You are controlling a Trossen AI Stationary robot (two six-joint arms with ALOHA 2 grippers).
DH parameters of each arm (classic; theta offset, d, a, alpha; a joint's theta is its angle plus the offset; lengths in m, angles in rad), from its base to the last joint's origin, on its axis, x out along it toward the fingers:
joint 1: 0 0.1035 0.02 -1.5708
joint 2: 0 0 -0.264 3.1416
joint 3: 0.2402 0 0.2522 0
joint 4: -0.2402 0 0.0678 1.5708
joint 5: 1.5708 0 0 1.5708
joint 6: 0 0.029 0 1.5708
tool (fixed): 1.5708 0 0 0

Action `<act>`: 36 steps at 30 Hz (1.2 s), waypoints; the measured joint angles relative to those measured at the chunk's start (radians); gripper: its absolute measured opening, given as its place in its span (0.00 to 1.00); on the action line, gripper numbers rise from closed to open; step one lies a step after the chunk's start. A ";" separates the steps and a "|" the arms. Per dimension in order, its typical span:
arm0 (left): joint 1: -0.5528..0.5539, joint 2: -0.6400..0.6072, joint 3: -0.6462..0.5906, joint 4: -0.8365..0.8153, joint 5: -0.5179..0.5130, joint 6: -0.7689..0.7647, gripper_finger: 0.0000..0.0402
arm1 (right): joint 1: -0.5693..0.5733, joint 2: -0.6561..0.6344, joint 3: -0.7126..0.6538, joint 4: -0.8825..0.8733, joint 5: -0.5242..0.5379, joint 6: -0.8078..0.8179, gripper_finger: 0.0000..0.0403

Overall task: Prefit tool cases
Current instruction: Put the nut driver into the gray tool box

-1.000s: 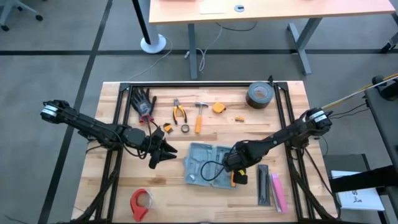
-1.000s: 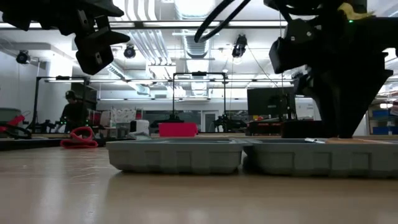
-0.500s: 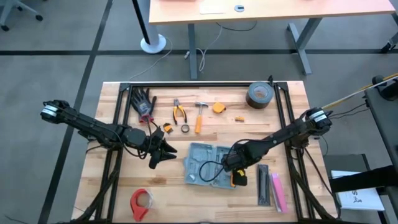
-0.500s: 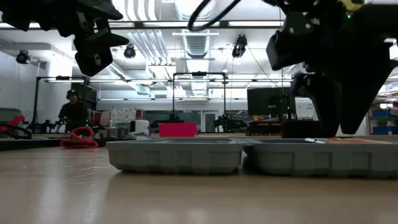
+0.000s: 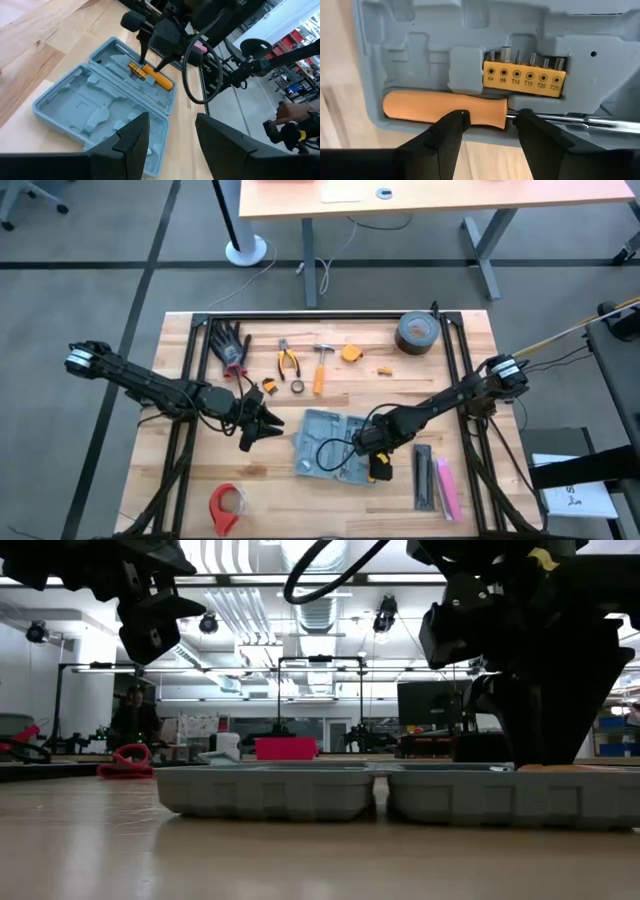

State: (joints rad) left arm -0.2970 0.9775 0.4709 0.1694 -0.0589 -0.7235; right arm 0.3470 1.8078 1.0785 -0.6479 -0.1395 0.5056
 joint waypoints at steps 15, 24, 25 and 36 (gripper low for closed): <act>-0.003 0.000 0.000 -0.003 0.000 -0.004 0.42 | 0.000 0.012 0.000 0.019 0.019 0.066 0.39; -0.004 0.000 0.000 -0.003 0.000 -0.004 0.42 | 0.001 0.012 0.000 0.022 0.081 0.126 0.34; -0.003 0.000 0.000 -0.002 0.000 -0.004 0.42 | 0.001 0.012 0.000 0.022 0.087 0.131 0.33; -0.003 0.000 0.000 -0.002 0.009 -0.004 0.42 | 0.000 0.012 0.000 0.015 0.102 0.132 0.26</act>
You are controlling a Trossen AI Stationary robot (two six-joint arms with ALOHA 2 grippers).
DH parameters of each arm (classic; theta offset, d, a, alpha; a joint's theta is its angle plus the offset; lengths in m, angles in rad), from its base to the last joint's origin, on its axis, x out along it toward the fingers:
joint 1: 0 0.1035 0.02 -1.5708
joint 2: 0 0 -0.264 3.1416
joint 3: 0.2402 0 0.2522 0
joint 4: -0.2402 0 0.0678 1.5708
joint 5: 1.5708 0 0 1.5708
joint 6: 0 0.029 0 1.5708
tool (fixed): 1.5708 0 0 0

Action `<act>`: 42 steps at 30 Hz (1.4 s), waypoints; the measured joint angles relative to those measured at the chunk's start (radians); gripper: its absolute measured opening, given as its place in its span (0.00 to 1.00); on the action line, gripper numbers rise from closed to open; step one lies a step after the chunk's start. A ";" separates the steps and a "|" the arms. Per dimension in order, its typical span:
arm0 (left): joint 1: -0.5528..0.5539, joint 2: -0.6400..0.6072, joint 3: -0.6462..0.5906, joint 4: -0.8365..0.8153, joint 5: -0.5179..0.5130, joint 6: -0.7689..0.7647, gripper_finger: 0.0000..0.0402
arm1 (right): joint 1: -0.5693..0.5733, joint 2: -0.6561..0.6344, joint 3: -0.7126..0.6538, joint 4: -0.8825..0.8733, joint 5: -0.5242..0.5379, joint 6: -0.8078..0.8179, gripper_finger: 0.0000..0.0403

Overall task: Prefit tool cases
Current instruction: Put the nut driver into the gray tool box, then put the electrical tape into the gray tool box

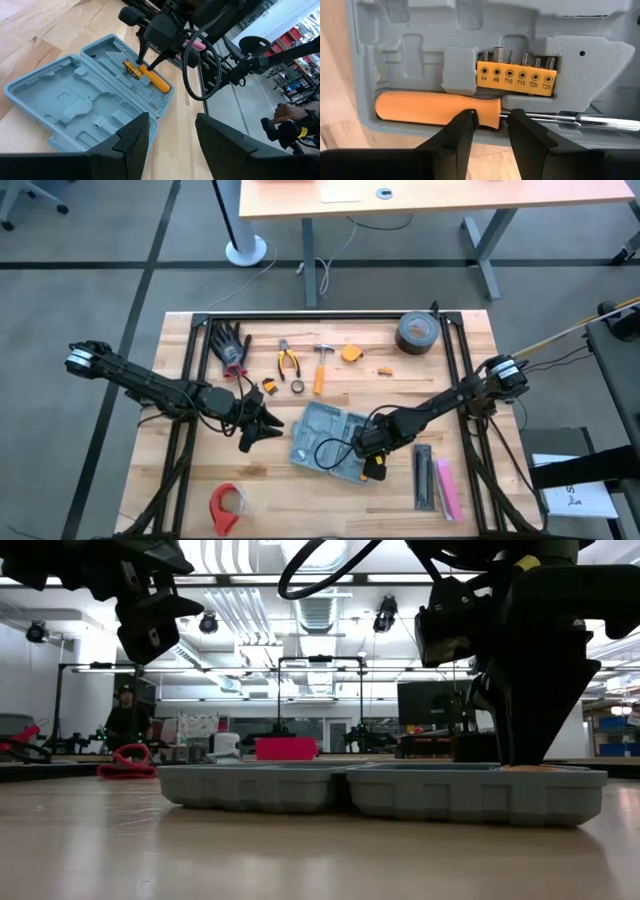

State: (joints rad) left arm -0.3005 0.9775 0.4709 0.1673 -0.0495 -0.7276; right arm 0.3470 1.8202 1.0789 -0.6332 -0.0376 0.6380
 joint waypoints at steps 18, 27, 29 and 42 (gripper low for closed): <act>0.000 0.000 0.000 0.001 0.003 -0.007 0.42 | -0.003 0.000 0.000 -0.012 0.023 0.007 0.22; 0.000 0.000 0.000 0.001 0.008 -0.015 0.42 | -0.004 -0.037 0.026 -0.088 0.063 -0.025 0.23; 0.000 0.000 0.000 0.000 0.008 -0.015 0.42 | -0.004 -0.051 0.047 -0.152 0.102 -0.029 0.24; 0.000 0.000 0.000 0.005 0.008 -0.021 0.42 | 0.000 -0.096 0.100 -0.233 0.124 -0.037 0.22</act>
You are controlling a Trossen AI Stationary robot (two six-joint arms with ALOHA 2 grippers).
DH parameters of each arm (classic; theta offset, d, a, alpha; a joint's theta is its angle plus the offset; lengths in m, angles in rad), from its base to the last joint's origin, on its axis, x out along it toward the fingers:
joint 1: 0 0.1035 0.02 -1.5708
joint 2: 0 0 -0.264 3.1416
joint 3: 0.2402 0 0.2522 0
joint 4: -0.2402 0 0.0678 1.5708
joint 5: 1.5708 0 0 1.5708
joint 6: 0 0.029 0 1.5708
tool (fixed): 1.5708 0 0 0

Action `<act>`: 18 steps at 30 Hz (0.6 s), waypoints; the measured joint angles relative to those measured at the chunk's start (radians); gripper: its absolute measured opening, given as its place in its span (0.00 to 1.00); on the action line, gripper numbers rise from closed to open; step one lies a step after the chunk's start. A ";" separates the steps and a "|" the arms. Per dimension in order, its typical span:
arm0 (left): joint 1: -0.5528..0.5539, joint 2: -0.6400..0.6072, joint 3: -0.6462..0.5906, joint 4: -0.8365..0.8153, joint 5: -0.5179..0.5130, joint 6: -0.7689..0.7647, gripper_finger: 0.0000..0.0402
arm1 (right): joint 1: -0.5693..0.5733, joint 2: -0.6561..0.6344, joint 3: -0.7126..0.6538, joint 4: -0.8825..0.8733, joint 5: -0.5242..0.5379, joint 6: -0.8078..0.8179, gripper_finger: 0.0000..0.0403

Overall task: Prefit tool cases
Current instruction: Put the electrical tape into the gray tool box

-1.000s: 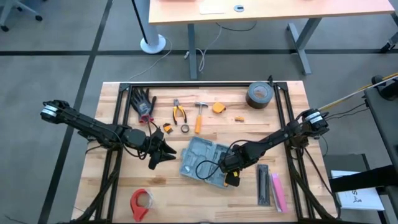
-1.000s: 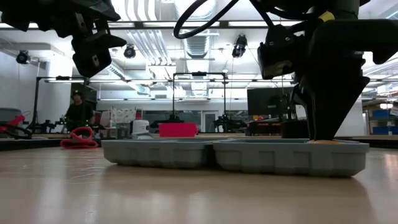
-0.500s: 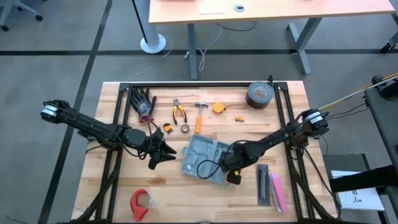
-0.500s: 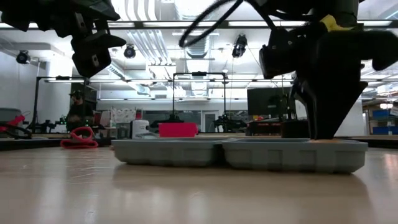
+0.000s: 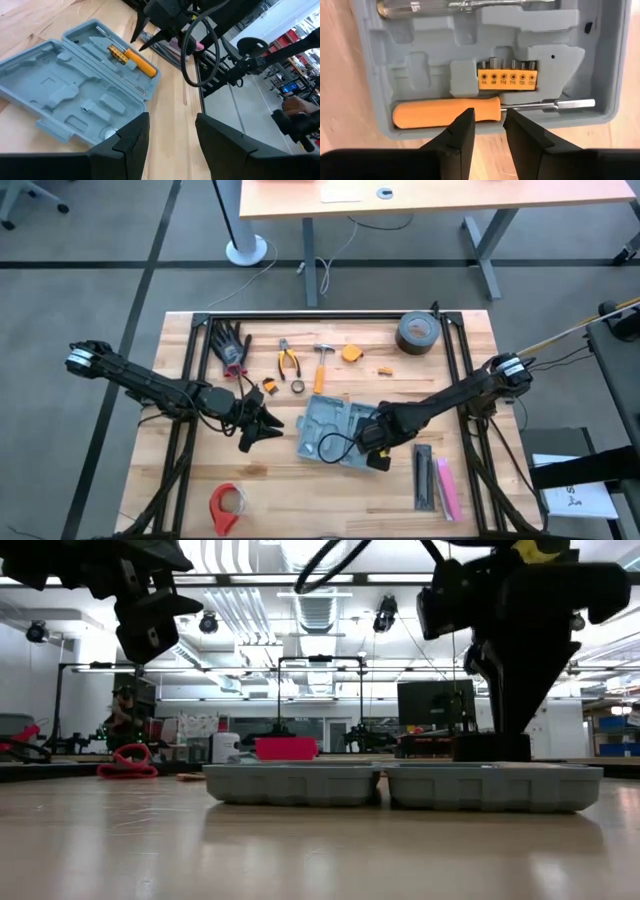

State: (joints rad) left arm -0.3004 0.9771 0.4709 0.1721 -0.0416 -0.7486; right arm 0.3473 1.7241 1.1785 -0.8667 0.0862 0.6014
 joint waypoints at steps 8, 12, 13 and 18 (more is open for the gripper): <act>0.000 0.079 0.000 0.037 -0.021 -0.032 0.42 | 0.067 0.000 -0.010 0.090 0.028 0.029 0.18; 0.000 0.158 0.000 0.125 -0.025 -0.036 0.42 | 0.113 0.000 -0.010 0.136 0.105 0.088 0.16; 0.000 0.180 0.000 0.147 -0.025 -0.038 0.42 | 0.126 0.000 -0.010 0.150 0.129 0.099 0.16; 0.000 0.286 0.062 0.146 -0.027 -0.036 0.42 | 0.172 -0.001 -0.009 0.177 0.218 0.174 0.15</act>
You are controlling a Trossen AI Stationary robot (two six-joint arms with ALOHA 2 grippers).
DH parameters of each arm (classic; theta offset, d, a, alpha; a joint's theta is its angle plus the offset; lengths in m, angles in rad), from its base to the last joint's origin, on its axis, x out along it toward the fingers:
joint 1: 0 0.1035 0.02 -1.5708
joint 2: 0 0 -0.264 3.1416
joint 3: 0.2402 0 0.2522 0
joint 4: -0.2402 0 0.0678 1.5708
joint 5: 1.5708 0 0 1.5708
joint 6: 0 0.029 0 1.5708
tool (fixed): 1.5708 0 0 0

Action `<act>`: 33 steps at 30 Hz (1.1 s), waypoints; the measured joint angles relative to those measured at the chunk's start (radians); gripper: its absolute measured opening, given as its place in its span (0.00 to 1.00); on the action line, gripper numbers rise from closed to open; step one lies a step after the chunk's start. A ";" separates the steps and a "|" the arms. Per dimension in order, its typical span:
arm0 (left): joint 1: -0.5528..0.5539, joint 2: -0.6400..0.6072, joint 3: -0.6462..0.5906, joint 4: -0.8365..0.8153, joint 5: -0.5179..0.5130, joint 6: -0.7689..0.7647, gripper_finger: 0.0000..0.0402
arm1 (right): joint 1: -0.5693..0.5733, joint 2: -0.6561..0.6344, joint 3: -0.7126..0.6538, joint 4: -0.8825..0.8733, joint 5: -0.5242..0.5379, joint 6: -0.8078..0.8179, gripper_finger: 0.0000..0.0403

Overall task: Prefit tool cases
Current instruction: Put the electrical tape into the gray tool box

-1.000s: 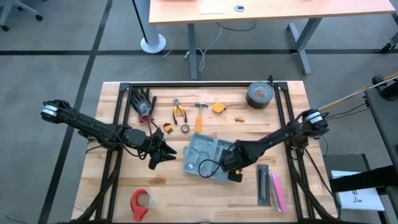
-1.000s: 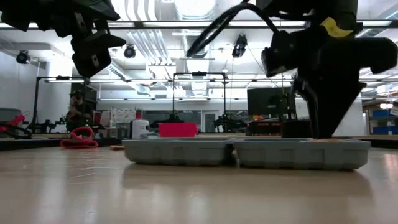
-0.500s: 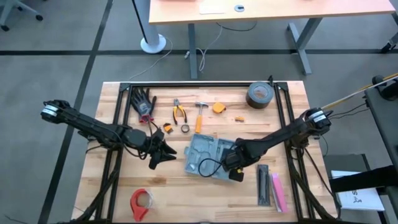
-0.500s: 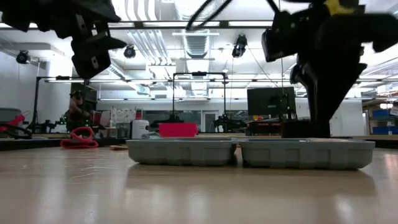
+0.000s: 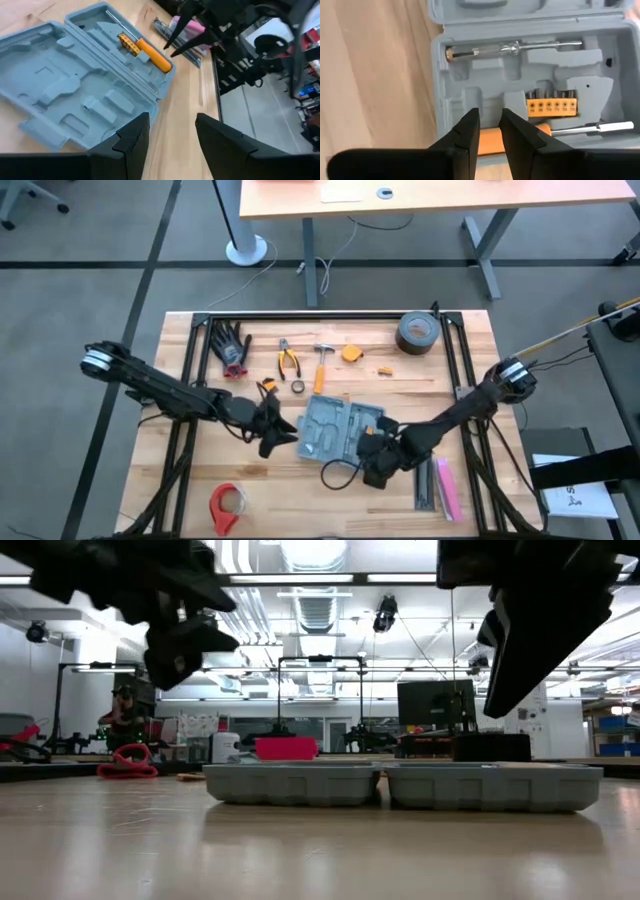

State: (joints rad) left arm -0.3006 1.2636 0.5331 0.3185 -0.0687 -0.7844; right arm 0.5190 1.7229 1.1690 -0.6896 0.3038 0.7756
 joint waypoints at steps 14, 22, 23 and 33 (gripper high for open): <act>0.003 0.307 0.416 -0.494 -0.094 0.190 0.42 | 0.087 -0.003 -0.020 -0.030 0.167 0.125 0.16; 0.013 0.483 0.589 -0.747 -0.184 0.215 0.42 | 0.126 -0.004 -0.070 -0.046 0.238 0.280 0.12; 0.013 0.504 0.597 -0.761 -0.194 0.214 0.42 | 0.132 -0.004 -0.073 -0.044 0.249 0.295 0.12; 0.013 0.588 0.611 -0.802 -0.204 0.177 0.42 | 0.163 -0.008 -0.054 -0.032 0.346 0.332 0.16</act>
State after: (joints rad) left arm -0.2878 1.8519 1.1439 -0.4833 -0.2725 -0.6071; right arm 0.6819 1.7145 1.1150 -0.7215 0.6499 1.1080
